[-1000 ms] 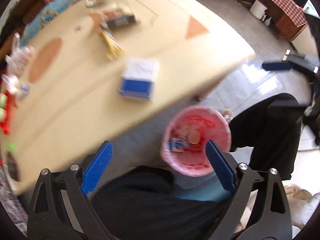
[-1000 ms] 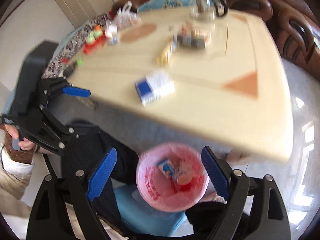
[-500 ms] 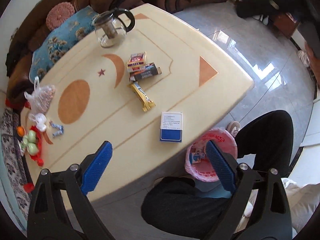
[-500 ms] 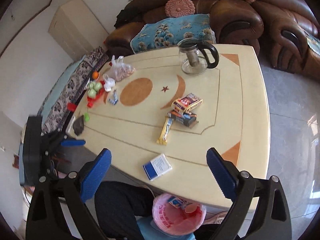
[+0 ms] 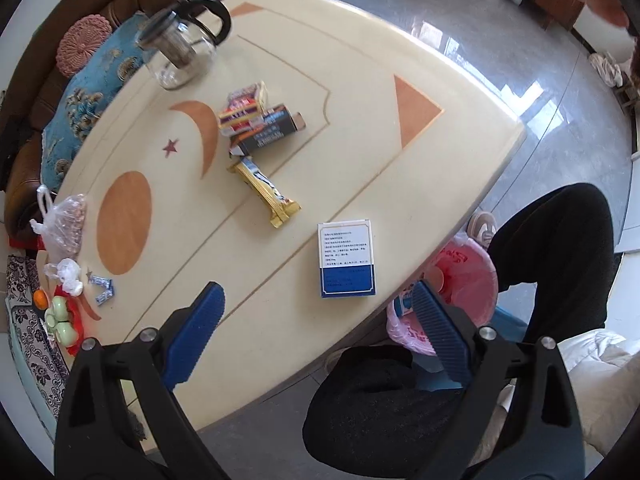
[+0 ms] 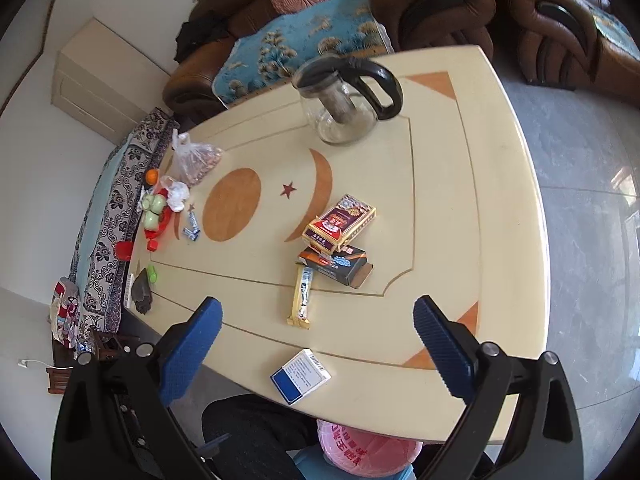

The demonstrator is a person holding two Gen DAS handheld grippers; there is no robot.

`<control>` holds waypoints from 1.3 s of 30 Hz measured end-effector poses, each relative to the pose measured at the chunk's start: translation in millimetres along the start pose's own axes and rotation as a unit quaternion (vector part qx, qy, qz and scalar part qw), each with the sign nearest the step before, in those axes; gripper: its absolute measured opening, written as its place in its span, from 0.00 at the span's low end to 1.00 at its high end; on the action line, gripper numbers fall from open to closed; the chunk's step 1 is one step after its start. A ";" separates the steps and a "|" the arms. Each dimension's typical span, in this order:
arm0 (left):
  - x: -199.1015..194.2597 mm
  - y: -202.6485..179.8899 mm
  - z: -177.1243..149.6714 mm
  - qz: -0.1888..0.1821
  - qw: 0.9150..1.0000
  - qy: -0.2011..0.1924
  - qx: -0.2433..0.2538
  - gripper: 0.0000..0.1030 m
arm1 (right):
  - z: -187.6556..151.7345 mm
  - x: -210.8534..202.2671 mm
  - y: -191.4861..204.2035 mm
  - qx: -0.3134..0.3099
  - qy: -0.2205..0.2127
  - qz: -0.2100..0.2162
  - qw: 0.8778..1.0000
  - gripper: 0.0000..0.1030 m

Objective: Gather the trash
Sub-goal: 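Raise both tools back over the table toward the white-blue box and playing cards, then grasp the white-blue medicine box with the left tool while the right tool grasps the playing-card box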

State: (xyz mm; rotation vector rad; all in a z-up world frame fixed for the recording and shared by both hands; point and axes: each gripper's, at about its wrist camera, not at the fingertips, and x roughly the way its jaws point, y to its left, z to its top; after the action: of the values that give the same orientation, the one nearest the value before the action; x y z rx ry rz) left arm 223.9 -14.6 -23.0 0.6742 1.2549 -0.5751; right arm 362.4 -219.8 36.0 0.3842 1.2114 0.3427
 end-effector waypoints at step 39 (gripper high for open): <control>163.8 -7.3 9.2 -0.077 0.992 0.097 0.006 0.91 | 77.7 287.5 -15.8 0.095 0.173 -0.110 0.974 0.91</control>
State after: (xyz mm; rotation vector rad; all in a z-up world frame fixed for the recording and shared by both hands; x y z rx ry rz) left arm 260.8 -30.9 -182.2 0.6580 1.4956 -0.6570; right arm 527.6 -111.5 -187.5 0.3580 1.6211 0.1025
